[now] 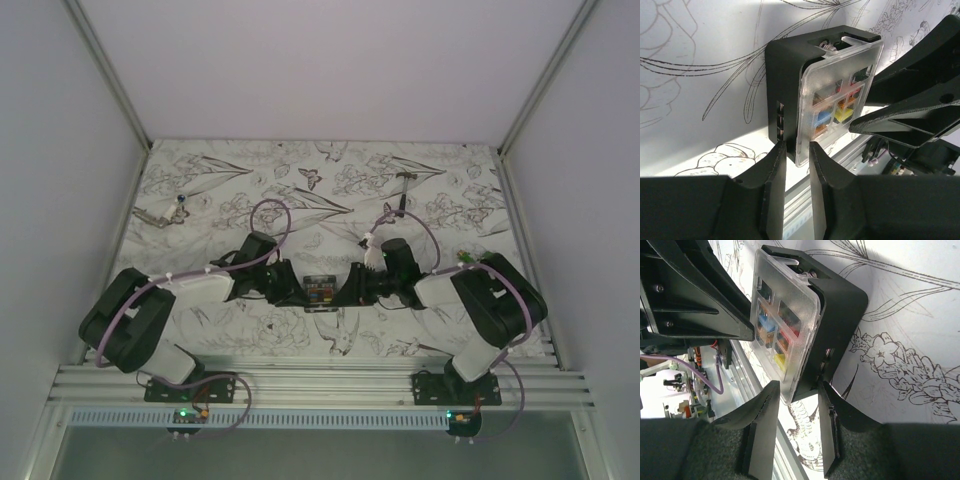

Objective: Snap on the fuse box
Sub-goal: Close the fuse box cover on the fuse box base, then reset both arms

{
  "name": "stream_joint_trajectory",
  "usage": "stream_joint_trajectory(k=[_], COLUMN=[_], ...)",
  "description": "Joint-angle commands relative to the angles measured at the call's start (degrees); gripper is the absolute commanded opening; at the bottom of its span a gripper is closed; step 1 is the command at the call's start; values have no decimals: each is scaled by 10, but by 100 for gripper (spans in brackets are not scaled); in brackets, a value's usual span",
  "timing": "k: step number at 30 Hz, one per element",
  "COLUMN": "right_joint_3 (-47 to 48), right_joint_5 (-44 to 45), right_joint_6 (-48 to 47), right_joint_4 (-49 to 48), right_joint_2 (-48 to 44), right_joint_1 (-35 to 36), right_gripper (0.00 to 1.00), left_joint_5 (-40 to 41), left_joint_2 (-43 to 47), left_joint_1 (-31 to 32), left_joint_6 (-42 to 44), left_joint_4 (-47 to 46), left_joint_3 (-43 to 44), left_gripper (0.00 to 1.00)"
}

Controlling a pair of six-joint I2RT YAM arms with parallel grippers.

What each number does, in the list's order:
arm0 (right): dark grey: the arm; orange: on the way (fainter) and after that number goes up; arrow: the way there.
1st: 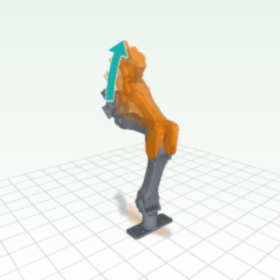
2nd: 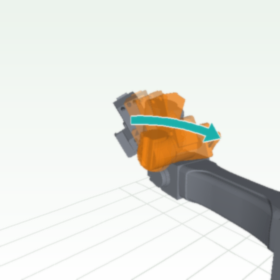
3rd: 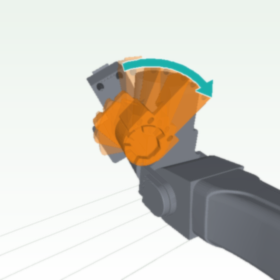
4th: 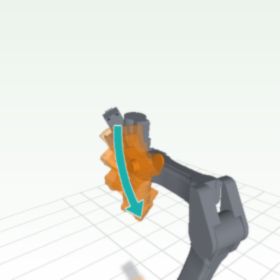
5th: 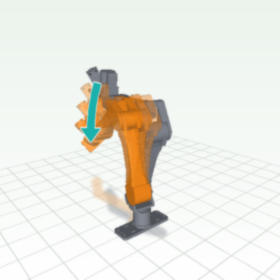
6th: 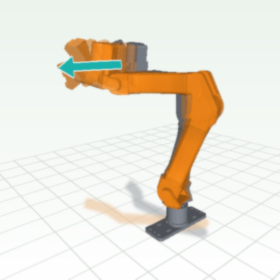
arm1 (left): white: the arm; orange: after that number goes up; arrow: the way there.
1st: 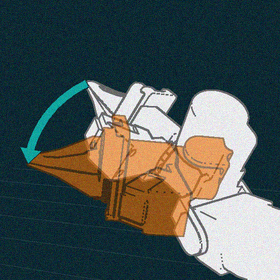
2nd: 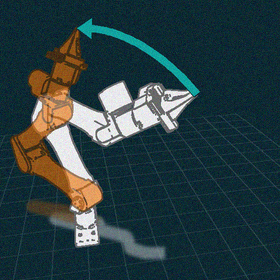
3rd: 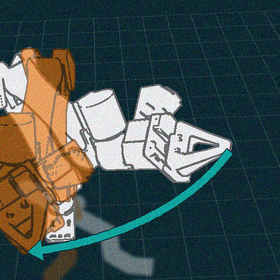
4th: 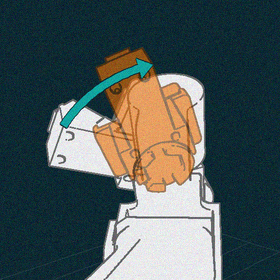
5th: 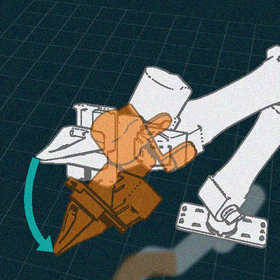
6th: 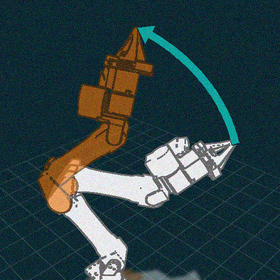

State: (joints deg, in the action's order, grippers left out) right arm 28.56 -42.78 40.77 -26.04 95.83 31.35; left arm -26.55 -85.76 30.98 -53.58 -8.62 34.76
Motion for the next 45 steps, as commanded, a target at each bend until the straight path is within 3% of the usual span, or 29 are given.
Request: stream_joint_trajectory(k=[1, 4, 11, 15, 18, 20, 24, 29, 36, 41, 43, 45], right_joint_3=[-11, -7, 51, 105, 126, 123, 80, -31, -141, -204, -194, -195], right_joint_5=[51, 64, 163, 294, 404, 481, 612, 729, 728, 662, 611, 552], right_joint_6=[-18, -32, -118, -177, -193, -207, -265, -335, -396, -423, -411, -410], right_joint_4=[2, 26, 202, 303, 326, 313, 219, -18, -313, -507, -451, -507], right_joint_2=[42, 9, -131, -199, -239, -259, -282, -309, -189, -129, -148, -101], right_joint_1=[27, 26, -8, -36, -74, -99, -121, -143, -175, -197, -215, -240], right_gripper=[19, 26, 63, 89, 98, 99, 99, 99, 99, 99, 99, 99], left_joint_5=[29, 45, 120, 180, 250, 303, 418, 501, 506, 507, 493, 466], left_joint_2=[-76, -50, 76, 159, 200, 218, 237, 218, 166, 96, 55, 35], left_joint_1=[24, 24, -1, -36, -69, -88, -130, -201, -245, -252, -257, -259], left_joint_6=[-21, -15, 59, 113, 161, 186, 224, 262, 381, 453, 468, 487], left_joint_4=[-22, -21, 112, 187, 232, 248, 244, 186, -3, -192, -222, -251], left_joint_3=[-35, -33, 28, 61, 78, 85, 72, 30, -20, -81, -78, -80], left_gripper=[12, 23, 53, 71, 87, 98, 100, 100, 99, 99, 100, 100])
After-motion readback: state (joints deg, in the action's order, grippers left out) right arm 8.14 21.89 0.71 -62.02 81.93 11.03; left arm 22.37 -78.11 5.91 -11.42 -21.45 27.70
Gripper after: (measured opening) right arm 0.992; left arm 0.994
